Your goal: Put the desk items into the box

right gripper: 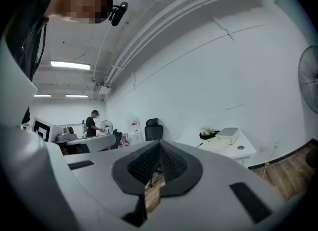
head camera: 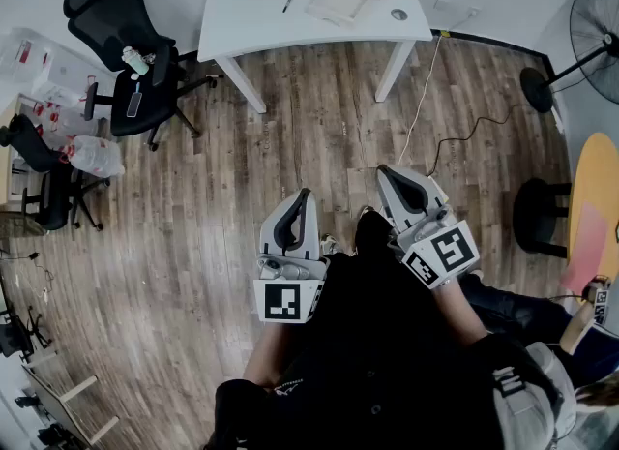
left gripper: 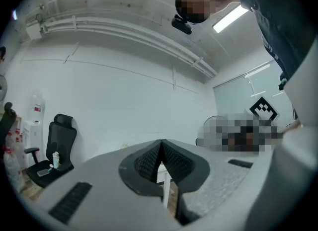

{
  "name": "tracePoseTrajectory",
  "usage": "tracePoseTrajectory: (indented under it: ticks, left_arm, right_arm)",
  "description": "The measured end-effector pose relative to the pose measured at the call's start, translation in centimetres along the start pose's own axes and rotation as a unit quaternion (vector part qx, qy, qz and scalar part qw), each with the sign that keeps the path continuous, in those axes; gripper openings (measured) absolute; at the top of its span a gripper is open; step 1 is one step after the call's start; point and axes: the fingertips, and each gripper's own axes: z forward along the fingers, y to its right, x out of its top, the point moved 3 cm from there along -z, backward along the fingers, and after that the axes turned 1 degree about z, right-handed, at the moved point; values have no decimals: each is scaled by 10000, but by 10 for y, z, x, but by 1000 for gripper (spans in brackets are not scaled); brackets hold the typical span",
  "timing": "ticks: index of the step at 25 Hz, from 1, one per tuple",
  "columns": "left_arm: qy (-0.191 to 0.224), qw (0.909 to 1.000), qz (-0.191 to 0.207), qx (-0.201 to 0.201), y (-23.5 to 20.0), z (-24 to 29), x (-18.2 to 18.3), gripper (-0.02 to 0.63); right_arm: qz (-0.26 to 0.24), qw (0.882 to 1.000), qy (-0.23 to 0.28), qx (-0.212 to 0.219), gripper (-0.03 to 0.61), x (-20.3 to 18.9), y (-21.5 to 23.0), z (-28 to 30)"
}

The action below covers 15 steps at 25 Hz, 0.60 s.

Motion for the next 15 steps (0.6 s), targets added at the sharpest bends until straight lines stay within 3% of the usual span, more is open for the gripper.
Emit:
tracePoseTrajectory:
  ticks: [3, 8, 15]
  left_arm:
    - [-40, 9997, 159, 168, 11, -18, 3, 8]
    - [-78, 9990, 65, 432, 25, -20, 6, 8]
    - [36, 9996, -159, 221, 73, 9, 5, 8]
  right_arm:
    - [-31, 9999, 28, 144, -2, 6, -9, -20]
    - [-15, 9997, -5, 262, -2, 14, -5, -40]
    - [114, 9996, -123, 216, -2, 7, 36, -78]
